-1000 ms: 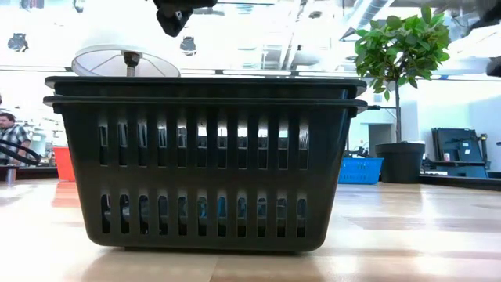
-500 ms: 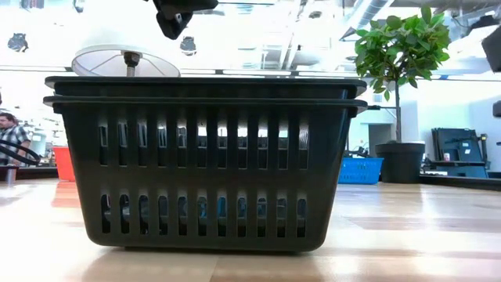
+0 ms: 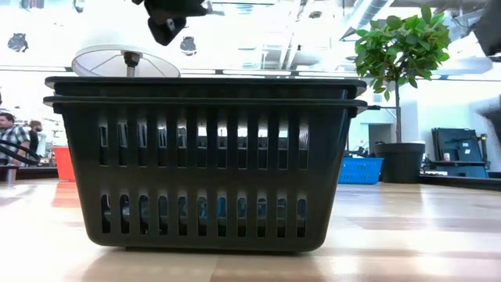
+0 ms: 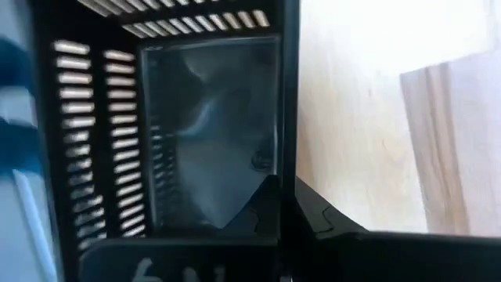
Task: Stack baskets by color
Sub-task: Stack the right black bin on the stacked black bins
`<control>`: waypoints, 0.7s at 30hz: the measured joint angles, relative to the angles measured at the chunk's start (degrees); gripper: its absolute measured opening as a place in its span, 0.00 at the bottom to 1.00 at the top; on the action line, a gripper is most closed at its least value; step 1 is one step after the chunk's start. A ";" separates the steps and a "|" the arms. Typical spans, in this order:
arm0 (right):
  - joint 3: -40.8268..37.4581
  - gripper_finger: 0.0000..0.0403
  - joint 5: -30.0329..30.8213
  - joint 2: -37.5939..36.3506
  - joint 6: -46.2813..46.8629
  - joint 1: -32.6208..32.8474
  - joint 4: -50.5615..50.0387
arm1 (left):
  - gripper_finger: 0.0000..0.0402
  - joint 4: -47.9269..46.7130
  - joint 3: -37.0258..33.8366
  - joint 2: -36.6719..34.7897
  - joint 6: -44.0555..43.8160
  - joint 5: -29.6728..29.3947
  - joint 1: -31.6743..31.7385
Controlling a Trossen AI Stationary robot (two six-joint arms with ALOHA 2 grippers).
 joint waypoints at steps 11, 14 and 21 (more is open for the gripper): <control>0.07 0.03 20.06 -8.88 32.29 -5.67 13.91 | 0.18 -5.63 0.02 -4.49 2.10 -4.72 -0.32; 0.09 0.02 27.04 -6.46 41.93 -5.49 21.31 | 0.18 -5.97 0.00 -4.60 1.70 -6.80 -0.32; 10.14 0.02 31.16 5.71 52.20 -5.91 26.81 | 0.18 -5.80 0.00 -4.75 1.49 -6.53 -0.32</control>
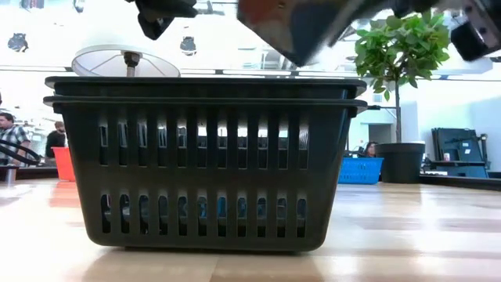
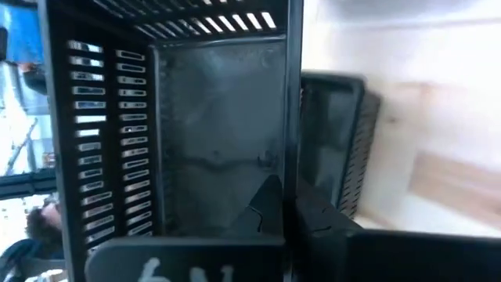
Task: Stack baskets by color
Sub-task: Stack the right black bin on the stacked black bins
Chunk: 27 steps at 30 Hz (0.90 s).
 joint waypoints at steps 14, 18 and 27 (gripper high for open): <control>19.24 0.01 3.20 13.16 5.18 0.59 -15.31 | 0.18 -0.55 0.00 -0.08 0.02 3.27 0.00; 20.44 0.03 4.24 14.76 5.64 0.61 -15.47 | 0.18 -0.26 0.00 -0.08 0.00 3.27 0.00; 21.86 0.03 4.42 16.07 5.64 -0.06 -17.60 | 0.18 0.28 0.00 -0.08 -0.13 3.27 0.00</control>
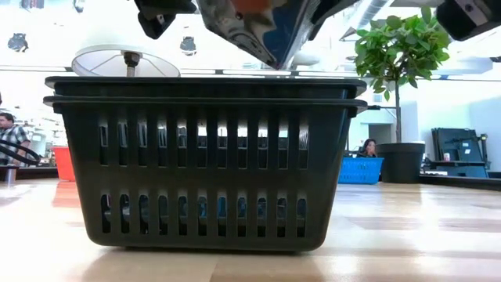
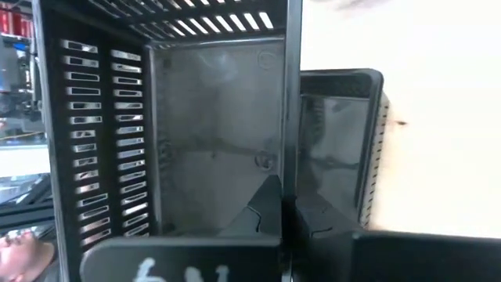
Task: Stack baskets by color
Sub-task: Stack the right black bin on the stacked black bins
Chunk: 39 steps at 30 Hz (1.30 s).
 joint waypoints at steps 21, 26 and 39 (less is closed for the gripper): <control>0.19 0.03 -6.69 4.66 2.59 -2.17 3.51 | 0.18 -0.04 0.00 0.00 1.07 -0.02 0.00; 1.19 0.01 -6.66 7.24 2.48 -2.13 3.10 | 0.18 -0.21 0.00 0.00 1.07 0.00 -0.01; 1.14 0.16 -5.86 8.55 4.27 -2.03 3.49 | 0.18 -0.17 0.00 0.02 1.61 1.05 -0.01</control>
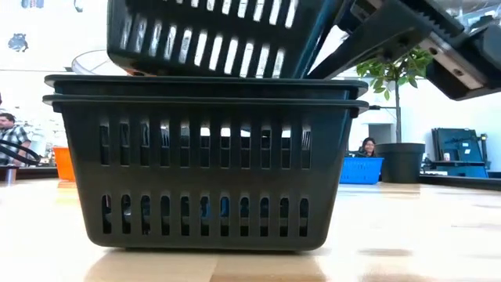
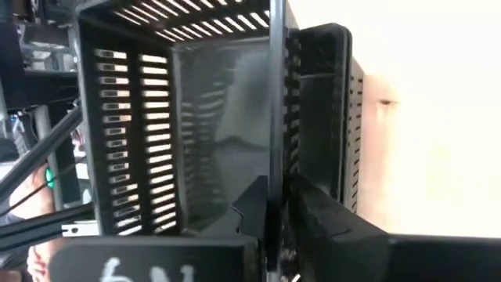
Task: Stack baskets by color
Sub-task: Stack the right black bin on the stacked black bins
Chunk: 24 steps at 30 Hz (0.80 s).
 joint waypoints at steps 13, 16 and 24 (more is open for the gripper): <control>0.00 0.30 1.20 0.00 2.57 1.00 1.21 | 0.18 -0.92 0.00 0.00 1.15 0.02 0.01; 0.00 0.36 1.12 0.00 2.61 1.09 1.16 | 0.18 -0.90 0.00 0.00 1.19 0.01 0.00; 0.00 0.47 1.01 -0.02 2.70 1.47 0.68 | 0.18 -0.87 0.00 0.00 1.19 0.00 0.01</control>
